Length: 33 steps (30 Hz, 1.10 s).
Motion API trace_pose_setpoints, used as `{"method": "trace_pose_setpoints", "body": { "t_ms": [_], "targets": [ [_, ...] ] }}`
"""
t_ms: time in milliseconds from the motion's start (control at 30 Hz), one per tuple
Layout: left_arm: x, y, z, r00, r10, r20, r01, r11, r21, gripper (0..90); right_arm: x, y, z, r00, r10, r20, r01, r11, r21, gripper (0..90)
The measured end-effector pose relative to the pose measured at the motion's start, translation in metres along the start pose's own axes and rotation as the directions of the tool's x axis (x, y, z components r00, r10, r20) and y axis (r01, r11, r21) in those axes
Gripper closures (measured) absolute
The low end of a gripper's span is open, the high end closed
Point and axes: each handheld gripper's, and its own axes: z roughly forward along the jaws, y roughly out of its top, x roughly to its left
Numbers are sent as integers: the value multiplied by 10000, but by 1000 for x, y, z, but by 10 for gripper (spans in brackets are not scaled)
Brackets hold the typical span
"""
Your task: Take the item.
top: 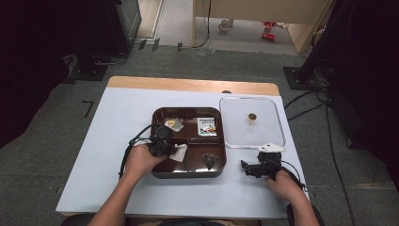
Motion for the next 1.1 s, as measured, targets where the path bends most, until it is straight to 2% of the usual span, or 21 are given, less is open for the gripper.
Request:
{"method": "trace_pose_setpoints", "body": {
  "t_ms": [200, 367, 600, 767, 1033, 1100],
  "targets": [
    [0, -2, -2, 9999, 45, 130, -45, 10000, -60, 862, 0, 0, 0, 10000, 4, -1, -4, 10000, 2, 0],
    [5, -2, -9, 9980, -146, 612, 166, 9993, -321, 864, 0, 0, 0, 10000, 12, -1, -12, 10000, 6, 0],
    [5, -2, -15, 9972, -39, 740, 73, 9989, -458, 864, 0, 0, 0, 10000, 14, -2, -14, 10000, 8, 0],
    [5, -1, -26, 9940, 35, 1095, 60, 9962, -865, 865, 0, 0, 0, 10000, 27, -4, -27, 10000, 5, 0],
    [5, -1, -25, 9931, 62, 1174, 28, 9970, -768, 865, 0, 0, 0, 10000, 25, -11, -25, 10000, 2, 0],
    [8, 0, -25, 9915, 34, 1300, 64, 9972, -749, 865, 0, 0, 0, 10000, 29, -11, -29, 10000, 7, 0]
  ]
}}
